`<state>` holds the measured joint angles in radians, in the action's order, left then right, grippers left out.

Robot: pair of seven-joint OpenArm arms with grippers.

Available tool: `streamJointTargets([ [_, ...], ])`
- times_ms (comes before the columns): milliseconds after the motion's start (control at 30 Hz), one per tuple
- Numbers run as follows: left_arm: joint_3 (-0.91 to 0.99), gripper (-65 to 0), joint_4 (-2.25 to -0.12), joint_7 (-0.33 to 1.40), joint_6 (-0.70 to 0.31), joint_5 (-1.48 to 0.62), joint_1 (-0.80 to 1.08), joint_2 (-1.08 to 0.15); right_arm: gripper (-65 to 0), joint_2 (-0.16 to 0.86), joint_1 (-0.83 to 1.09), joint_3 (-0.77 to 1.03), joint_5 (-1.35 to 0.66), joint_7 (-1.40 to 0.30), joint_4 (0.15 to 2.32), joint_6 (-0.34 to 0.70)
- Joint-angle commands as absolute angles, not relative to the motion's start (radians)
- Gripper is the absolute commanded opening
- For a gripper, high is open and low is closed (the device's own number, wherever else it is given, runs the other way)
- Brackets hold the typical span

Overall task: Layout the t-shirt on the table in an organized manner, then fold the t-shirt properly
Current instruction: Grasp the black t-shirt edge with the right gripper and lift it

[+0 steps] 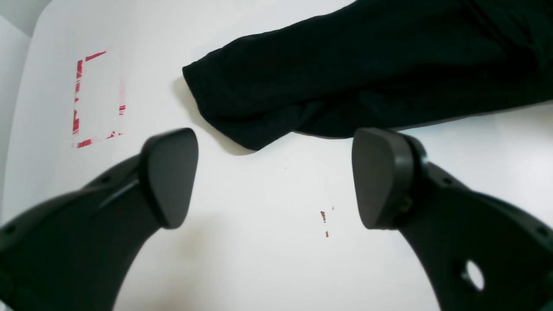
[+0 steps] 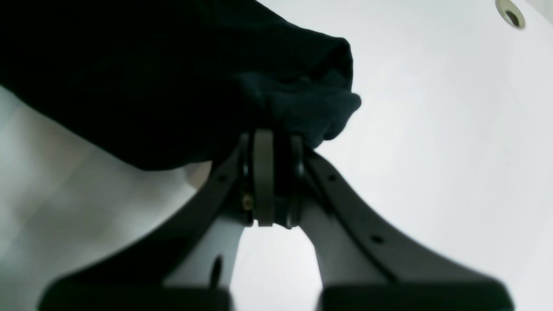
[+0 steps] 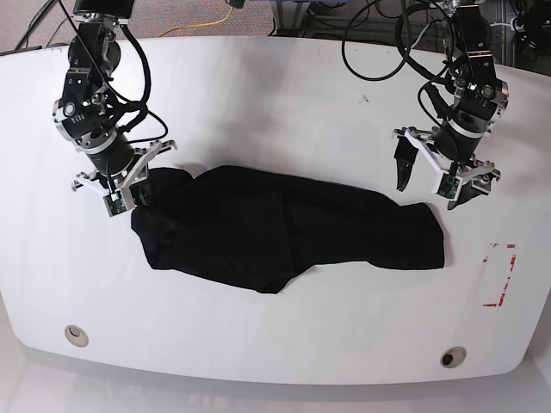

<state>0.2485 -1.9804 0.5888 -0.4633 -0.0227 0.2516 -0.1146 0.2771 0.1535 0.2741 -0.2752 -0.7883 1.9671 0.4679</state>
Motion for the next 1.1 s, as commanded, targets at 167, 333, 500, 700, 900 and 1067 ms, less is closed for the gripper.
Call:
streamJointTargets([
  [167, 0.251, -13.1, -2.002, 0.573, -0.463, -0.037, 0.254, -0.121, -64.8, 0.296, 0.129, 0.285, -0.282, -0.81, 2.035, 0.46],
  [333, 0.253, -13.1, -2.002, 0.575, -0.461, -0.037, 0.253, -0.121, -64.6, 0.292, 0.125, 0.282, -0.281, -0.841, 2.05, 0.46],
  [500, 0.252, -13.1, -1.999, 0.572, -0.46, -0.036, 0.254, -0.121, -64.6, 0.285, 0.129, 0.282, -0.279, -0.877, 2.066, 0.459],
  [700, 0.25, -12.9, -1.996, 0.569, -0.457, -0.036, 0.253, -0.121, -64.5, 0.268, 0.129, 0.279, -0.276, -0.908, 2.079, 0.457],
  [900, 0.25, -12.8, -1.991, 0.572, -0.459, -0.034, 0.253, -0.12, -64.7, 0.238, 0.097, 0.274, -0.274, -0.921, 2.077, 0.458],
  [1067, 0.248, -12.7, -1.985, 0.575, -0.461, -0.033, 0.254, -0.121, -65.0, 0.2, 0.057, 0.264, -0.273, -0.914, 2.068, 0.458],
])
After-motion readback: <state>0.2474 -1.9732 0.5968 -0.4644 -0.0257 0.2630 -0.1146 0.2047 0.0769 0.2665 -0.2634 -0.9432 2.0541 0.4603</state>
